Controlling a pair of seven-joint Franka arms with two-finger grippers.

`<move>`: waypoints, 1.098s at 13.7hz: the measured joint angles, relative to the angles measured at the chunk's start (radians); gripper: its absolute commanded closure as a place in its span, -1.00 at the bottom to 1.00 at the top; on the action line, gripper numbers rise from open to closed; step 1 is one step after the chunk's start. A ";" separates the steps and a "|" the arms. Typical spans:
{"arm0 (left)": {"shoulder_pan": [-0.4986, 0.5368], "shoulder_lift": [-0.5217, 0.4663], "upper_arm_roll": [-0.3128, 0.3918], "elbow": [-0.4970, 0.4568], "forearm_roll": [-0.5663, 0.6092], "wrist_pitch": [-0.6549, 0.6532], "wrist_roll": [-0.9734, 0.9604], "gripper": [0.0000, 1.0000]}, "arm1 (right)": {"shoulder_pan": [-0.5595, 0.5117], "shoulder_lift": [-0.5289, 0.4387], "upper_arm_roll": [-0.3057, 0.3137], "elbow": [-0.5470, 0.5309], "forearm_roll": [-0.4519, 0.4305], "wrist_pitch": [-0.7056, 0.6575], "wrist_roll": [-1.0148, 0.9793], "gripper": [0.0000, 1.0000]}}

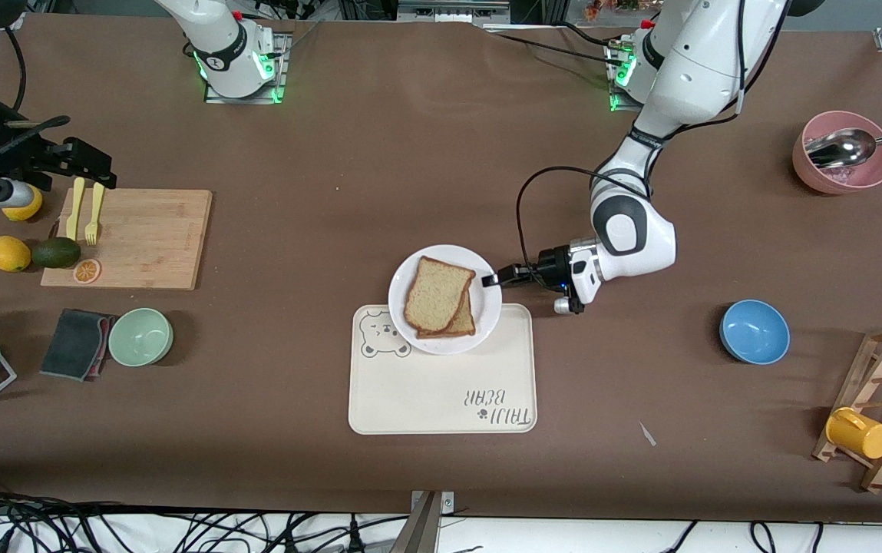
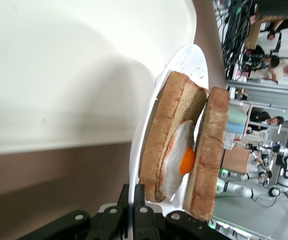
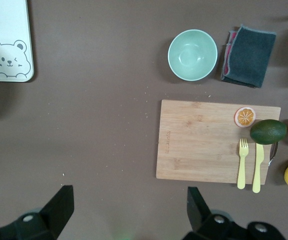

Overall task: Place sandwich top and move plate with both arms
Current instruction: 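Slide the plate with the left gripper onto the bear tray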

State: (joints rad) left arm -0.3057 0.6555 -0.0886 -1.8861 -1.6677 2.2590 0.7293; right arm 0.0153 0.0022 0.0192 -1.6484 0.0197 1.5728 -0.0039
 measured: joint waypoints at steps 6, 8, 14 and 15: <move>0.003 0.136 0.043 0.187 -0.028 0.012 -0.064 1.00 | 0.000 0.000 0.000 0.000 0.000 0.000 0.000 -1.00; -0.008 0.184 0.052 0.248 -0.028 0.053 -0.097 1.00 | 0.000 0.000 0.000 0.000 0.000 0.000 0.000 -1.00; -0.044 0.246 0.073 0.322 -0.033 0.084 -0.135 1.00 | 0.000 0.000 0.000 0.000 0.000 0.000 0.000 -1.00; -0.044 0.246 0.073 0.322 -0.033 0.085 -0.135 1.00 | 0.000 0.000 0.000 0.000 0.000 0.000 0.000 -1.00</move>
State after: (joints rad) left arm -0.3499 0.9014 -0.0154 -1.5644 -1.7005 2.3437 0.5942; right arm 0.0153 0.0021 0.0191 -1.6480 0.0197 1.5727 -0.0038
